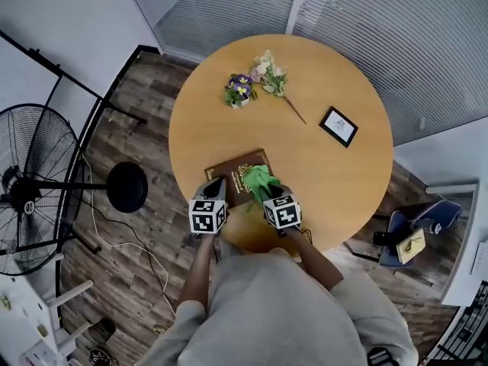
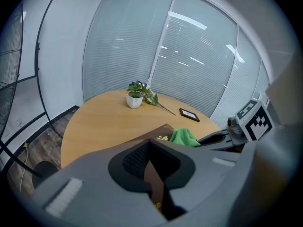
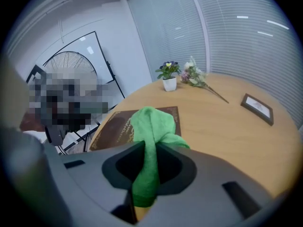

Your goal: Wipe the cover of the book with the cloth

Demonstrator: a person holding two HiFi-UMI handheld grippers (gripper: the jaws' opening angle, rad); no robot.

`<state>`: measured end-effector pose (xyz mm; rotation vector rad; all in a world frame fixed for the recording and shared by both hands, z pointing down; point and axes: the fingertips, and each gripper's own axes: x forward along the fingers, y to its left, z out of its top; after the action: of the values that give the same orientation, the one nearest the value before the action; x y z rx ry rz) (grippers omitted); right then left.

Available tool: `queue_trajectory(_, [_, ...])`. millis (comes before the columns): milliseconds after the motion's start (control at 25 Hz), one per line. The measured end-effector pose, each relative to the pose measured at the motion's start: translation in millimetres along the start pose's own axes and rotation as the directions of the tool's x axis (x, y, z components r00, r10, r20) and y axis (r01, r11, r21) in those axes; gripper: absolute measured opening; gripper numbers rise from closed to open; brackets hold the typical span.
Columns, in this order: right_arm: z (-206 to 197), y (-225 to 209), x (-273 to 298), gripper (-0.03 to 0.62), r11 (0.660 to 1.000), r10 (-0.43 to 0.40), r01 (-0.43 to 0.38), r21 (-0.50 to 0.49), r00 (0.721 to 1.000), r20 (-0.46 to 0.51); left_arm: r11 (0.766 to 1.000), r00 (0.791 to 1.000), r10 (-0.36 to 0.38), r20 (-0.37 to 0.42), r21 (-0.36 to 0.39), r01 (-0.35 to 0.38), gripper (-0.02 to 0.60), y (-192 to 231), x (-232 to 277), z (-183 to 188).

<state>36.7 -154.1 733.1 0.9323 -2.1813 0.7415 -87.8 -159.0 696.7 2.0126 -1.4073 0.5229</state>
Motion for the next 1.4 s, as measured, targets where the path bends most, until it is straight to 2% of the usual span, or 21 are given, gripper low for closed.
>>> queue_trajectory(400, [-5, -34, -14, 0.071, 0.997, -0.069, 0.068, 0.038, 0.998, 0.009, 0.998, 0.999, -0.046, 0.002, 0.040, 0.045, 0.006, -19, 15, 12])
queue_trajectory(800, [-6, -51, -20, 0.071, 0.991, -0.115, 0.114, 0.073, 0.993, 0.019, 0.996, 0.998, -0.062, 0.015, 0.071, 0.061, 0.006, -24, 17, 24])
queue_trajectory(1160, [-15, -97, -36, 0.071, 0.964, -0.243, 0.241, 0.115, 0.970, -0.001, 0.994, 0.998, -0.049, 0.042, 0.096, 0.045, 0.006, -11, 5, 40])
queue_trajectory(1400, [-2, -104, -49, 0.071, 0.954, -0.276, 0.268, 0.131, 0.960, 0.047, 0.993, 0.997, -0.045, 0.064, 0.111, 0.037, 0.006, -7, -5, 48])
